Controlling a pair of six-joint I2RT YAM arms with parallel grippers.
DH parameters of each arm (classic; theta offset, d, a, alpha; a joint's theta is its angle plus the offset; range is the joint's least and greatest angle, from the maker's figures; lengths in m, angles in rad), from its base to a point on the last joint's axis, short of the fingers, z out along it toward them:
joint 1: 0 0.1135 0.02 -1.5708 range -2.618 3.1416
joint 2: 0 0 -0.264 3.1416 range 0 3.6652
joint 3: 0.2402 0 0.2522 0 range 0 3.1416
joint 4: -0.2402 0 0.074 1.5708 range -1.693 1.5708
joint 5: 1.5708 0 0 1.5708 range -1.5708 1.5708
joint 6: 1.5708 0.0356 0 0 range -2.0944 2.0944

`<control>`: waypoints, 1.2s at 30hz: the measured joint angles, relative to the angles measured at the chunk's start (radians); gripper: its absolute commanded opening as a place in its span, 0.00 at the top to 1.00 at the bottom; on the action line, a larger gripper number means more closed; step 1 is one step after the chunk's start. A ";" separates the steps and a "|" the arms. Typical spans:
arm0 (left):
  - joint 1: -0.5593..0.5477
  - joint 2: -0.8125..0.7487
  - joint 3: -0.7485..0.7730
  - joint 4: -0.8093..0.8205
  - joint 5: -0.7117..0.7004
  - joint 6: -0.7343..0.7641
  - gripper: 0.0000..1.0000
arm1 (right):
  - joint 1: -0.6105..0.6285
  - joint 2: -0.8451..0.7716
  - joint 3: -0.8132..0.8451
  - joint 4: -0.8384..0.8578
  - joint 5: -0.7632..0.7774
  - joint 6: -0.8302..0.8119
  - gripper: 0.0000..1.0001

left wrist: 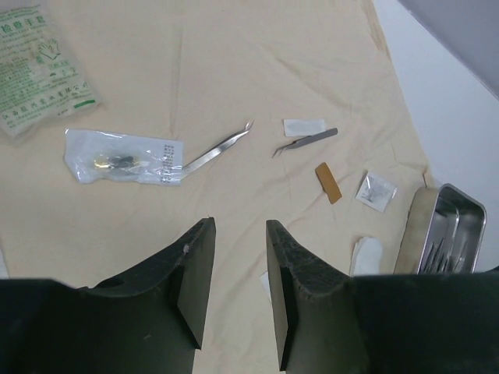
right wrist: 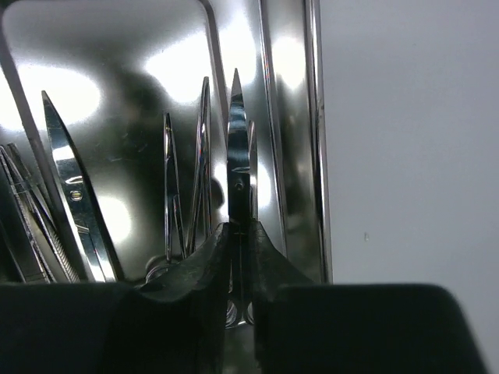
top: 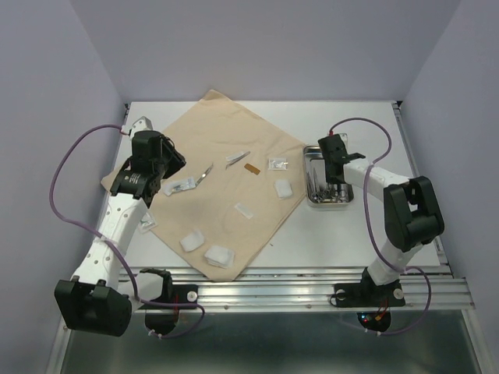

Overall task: Prepare the surgical pack
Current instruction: Place the medical item in the container, then pick up the medical item from the surgical kit.

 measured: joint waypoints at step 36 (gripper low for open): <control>0.000 0.043 0.027 -0.082 -0.039 0.082 0.57 | 0.380 0.338 0.496 -0.014 -0.256 -0.024 0.39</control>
